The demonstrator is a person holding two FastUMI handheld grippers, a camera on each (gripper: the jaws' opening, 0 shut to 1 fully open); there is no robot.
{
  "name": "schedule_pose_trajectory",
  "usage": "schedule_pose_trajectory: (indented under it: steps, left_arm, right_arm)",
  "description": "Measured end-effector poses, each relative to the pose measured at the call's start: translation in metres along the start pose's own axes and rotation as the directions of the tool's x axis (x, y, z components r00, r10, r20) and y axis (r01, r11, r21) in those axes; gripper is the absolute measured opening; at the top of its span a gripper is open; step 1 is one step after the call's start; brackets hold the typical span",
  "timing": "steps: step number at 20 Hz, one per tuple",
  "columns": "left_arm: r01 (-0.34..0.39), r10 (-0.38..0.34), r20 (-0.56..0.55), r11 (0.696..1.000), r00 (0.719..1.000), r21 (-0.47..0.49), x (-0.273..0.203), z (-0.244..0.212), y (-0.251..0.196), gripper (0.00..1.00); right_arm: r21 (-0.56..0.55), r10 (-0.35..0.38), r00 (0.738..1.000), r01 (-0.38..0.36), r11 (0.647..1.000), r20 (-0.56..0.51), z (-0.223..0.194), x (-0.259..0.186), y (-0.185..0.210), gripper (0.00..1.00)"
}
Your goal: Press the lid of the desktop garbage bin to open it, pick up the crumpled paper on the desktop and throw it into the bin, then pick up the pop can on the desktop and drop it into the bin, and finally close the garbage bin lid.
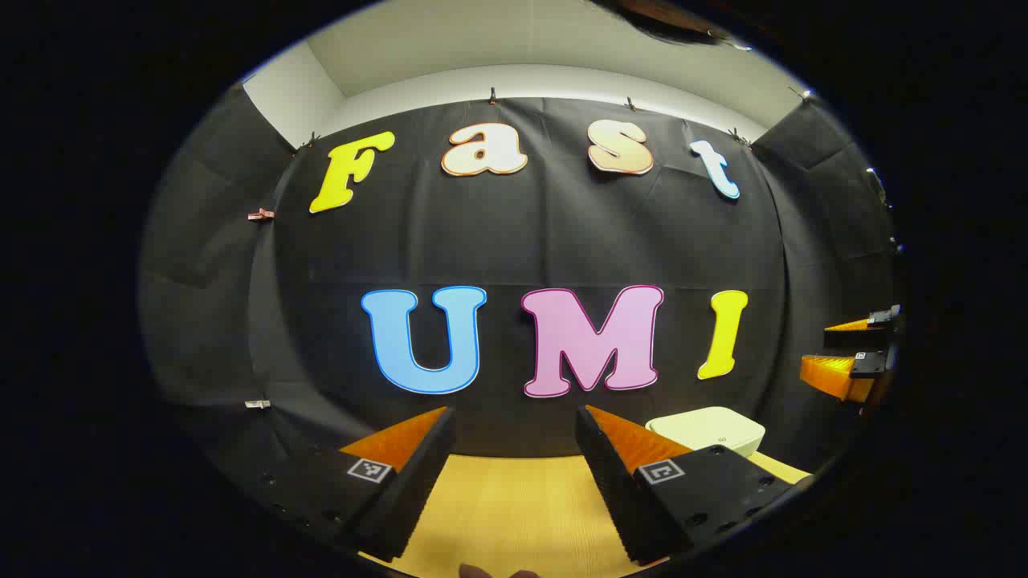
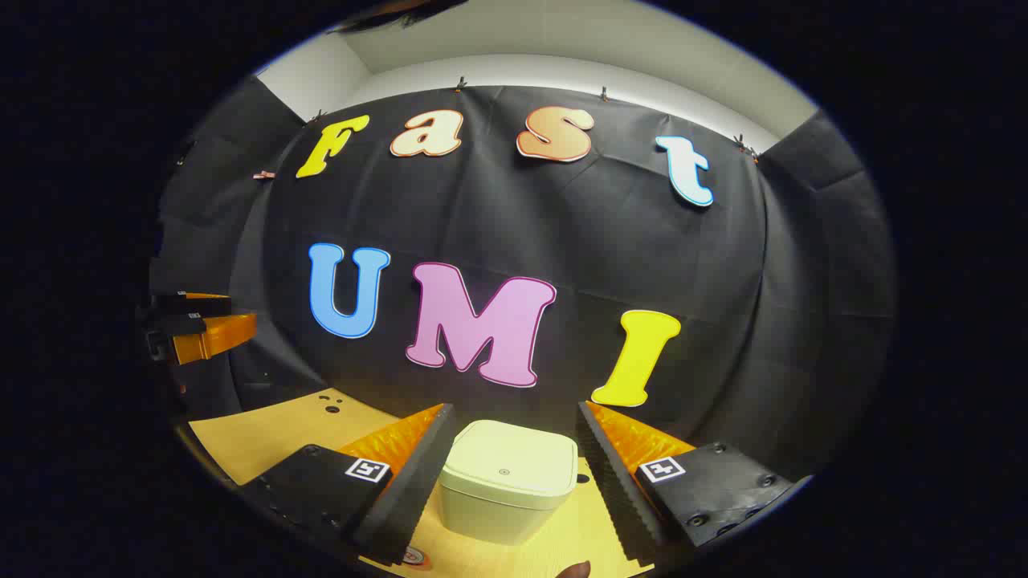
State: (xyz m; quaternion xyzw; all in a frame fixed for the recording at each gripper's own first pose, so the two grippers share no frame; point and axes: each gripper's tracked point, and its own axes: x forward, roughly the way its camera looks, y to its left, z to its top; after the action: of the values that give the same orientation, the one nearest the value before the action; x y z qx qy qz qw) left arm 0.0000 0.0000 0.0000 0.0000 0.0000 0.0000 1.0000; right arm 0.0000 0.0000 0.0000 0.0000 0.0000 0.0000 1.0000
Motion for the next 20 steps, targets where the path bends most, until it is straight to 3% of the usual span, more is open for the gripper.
schedule_pose_trajectory:
  steps: [15,17,18,20]
  left_arm:
    - [0.029,-0.029,-0.02,0.999,0.999,0.017,0.0,-0.014,-0.007,0.94]
    - [0.027,-0.027,-0.034,1.0,0.999,0.01,0.0,-0.018,-0.008,0.9]
    - [0.026,-0.025,-0.038,1.0,0.999,0.011,0.0,-0.019,-0.008,0.84]
    - [0.033,-0.033,-0.036,0.999,0.999,0.018,0.0,-0.02,-0.008,0.76]
  right_arm:
    - [-0.027,0.056,0.998,-0.056,0.998,0.007,0.002,0.0,0.026,0.93]
    - [-0.017,0.062,0.998,-0.062,0.998,0.011,0.003,0.001,0.03,0.92]
    - [-0.006,0.077,0.997,-0.077,0.997,0.007,0.003,0.002,0.035,0.82]
    - [0.02,0.099,0.995,-0.099,0.995,-0.008,0.001,0.002,0.04,0.77]
